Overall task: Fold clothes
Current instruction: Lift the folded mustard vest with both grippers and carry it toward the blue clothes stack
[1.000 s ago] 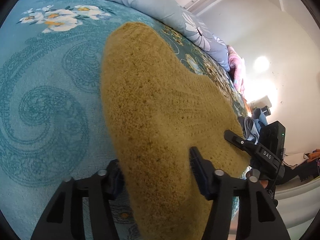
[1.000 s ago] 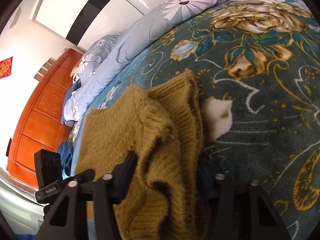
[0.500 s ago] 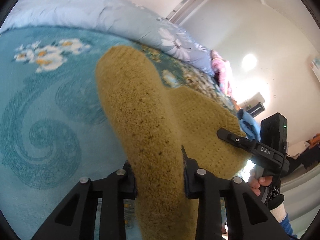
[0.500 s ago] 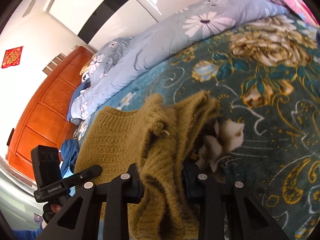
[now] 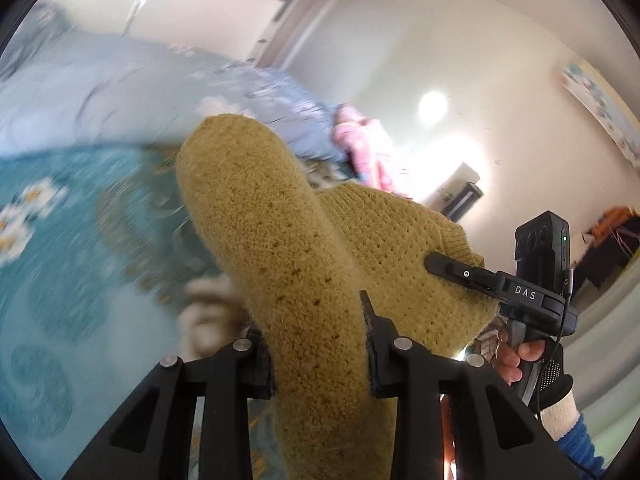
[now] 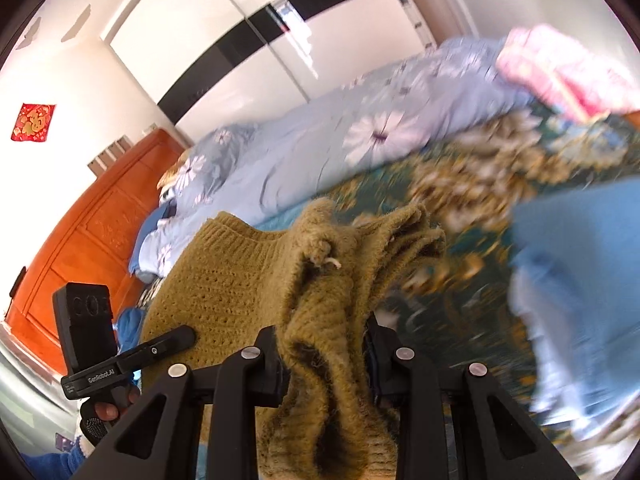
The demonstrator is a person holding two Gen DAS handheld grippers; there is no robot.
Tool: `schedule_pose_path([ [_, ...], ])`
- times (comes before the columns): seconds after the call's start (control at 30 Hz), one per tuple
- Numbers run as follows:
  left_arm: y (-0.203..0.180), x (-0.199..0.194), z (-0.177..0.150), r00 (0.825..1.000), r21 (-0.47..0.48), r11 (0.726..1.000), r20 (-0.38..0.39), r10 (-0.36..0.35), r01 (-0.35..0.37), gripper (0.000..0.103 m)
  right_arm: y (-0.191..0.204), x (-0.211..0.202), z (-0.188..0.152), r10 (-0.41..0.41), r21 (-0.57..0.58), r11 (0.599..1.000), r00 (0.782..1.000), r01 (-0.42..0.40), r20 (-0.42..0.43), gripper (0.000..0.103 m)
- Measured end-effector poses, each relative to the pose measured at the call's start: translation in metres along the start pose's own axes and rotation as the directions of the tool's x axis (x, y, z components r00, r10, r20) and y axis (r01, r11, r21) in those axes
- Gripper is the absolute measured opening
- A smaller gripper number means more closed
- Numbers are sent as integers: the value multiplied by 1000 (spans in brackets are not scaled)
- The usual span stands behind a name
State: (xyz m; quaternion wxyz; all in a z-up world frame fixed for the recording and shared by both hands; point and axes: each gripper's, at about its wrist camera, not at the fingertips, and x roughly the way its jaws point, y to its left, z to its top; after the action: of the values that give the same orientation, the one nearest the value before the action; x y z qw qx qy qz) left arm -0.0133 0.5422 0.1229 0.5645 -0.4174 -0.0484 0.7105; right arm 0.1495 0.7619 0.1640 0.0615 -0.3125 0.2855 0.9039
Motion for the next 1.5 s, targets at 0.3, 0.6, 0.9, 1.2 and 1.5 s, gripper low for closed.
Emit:
schedule_pose_path([
  [0.3, -111, 59, 73, 993, 159, 981, 25, -119, 113, 33, -52, -92, 67, -111, -21, 993, 987, 114, 113, 31],
  [0.6, -190, 141, 87, 979, 234, 951, -34, -199, 201, 33, -137, -153, 98, -233, 3, 972, 964, 235, 126, 31],
  [0.9, -194, 208, 35, 974, 200, 957, -131, -184, 208, 33, -228, -139, 62, -254, 67, 965, 967, 252, 25, 31],
  [1.2, -143, 238, 1, 972, 55, 987, -193, -137, 150, 36, -264, -112, 29, -201, 126, 972, 980, 198, 14, 33],
  [1.5, -152, 237, -1, 972, 83, 989, -212, -99, 119, 37, -266, -109, 26, -230, 165, 961, 973, 224, 17, 34],
])
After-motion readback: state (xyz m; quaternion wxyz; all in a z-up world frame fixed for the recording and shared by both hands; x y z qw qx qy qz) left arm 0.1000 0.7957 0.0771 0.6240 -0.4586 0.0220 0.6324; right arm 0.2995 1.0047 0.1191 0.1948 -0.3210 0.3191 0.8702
